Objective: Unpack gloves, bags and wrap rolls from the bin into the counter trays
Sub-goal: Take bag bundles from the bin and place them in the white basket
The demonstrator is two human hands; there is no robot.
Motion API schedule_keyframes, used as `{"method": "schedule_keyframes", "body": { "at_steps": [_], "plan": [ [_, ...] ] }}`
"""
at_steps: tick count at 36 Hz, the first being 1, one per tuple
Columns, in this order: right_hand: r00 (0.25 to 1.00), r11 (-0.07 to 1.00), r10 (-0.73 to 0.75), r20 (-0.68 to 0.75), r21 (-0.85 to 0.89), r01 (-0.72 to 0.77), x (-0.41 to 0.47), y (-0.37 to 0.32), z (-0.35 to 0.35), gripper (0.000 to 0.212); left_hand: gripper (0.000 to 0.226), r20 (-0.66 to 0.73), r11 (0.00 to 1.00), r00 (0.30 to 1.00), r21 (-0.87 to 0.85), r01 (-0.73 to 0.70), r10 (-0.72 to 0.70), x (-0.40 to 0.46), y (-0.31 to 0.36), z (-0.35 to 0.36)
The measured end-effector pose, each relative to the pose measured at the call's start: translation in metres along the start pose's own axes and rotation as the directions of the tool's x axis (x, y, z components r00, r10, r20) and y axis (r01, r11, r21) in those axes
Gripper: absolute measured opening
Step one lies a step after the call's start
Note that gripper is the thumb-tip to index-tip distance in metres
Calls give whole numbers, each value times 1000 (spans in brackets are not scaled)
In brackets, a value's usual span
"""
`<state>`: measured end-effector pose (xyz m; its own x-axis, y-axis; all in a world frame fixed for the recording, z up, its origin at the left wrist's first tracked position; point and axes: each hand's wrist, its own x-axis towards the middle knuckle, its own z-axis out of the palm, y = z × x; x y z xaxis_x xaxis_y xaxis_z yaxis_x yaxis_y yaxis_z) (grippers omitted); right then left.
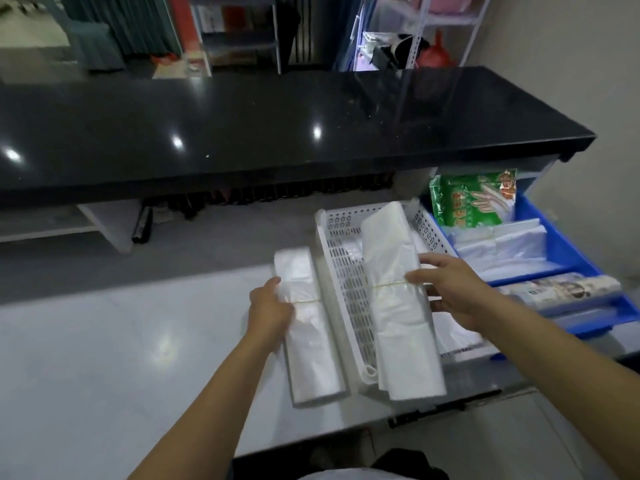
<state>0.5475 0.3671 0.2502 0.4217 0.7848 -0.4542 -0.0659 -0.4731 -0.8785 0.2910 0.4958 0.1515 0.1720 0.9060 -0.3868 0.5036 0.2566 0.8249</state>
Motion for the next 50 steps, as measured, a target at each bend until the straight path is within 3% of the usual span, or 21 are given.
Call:
{"method": "schedule_keyframes", "body": {
  "at_steps": [1,3,8,14,18,23,27,30,33,34,37,40,44,50],
  "plan": [
    [1000,1000,10,11,-6,-10,5,-1,0,22,61,-28,990,996,113,-79,83,1,3,2],
    [999,999,30,44,-25,-29,16,-2,0,22,59,28,982,985,78,-170,168,0,14,7],
    [991,994,59,124,-96,-48,49,-7,8,21,49,336,950,941,-304,64,45,-9,43,28],
    [976,972,105,192,-229,-60,79,-6,30,19,51,361,896,932,-422,134,30,-14,51,42],
    [990,815,45,134,-578,41,87,13,32,25,52,346,896,938,-418,148,7,-13,50,41],
    [981,714,60,187,-695,89,87,23,38,41,56,323,902,946,-397,169,-35,-6,49,41],
    [977,587,41,210,-796,147,90,25,43,36,52,301,890,952,-419,178,-49,-7,44,43],
    [979,401,-65,194,-893,204,90,25,44,45,43,266,886,962,-428,178,-65,-10,41,47],
    [944,215,-204,261,-928,303,91,32,45,100,33,155,932,986,-345,109,-58,-13,38,48],
    [917,167,-232,323,-916,365,93,33,44,107,34,97,962,995,-268,49,-23,-13,37,47],
    [853,36,-182,489,-864,503,100,39,40,105,41,-82,996,993,-19,-83,81,-13,30,41],
    [825,15,-68,562,-826,564,103,49,37,104,55,-188,992,981,128,-25,49,-11,20,30],
    [812,11,-66,579,-814,581,106,62,38,104,73,-123,962,985,227,149,-124,-9,10,22],
    [801,19,-127,586,-806,592,110,78,42,104,77,-91,894,983,410,181,-157,-16,1,37]
  ]
}}
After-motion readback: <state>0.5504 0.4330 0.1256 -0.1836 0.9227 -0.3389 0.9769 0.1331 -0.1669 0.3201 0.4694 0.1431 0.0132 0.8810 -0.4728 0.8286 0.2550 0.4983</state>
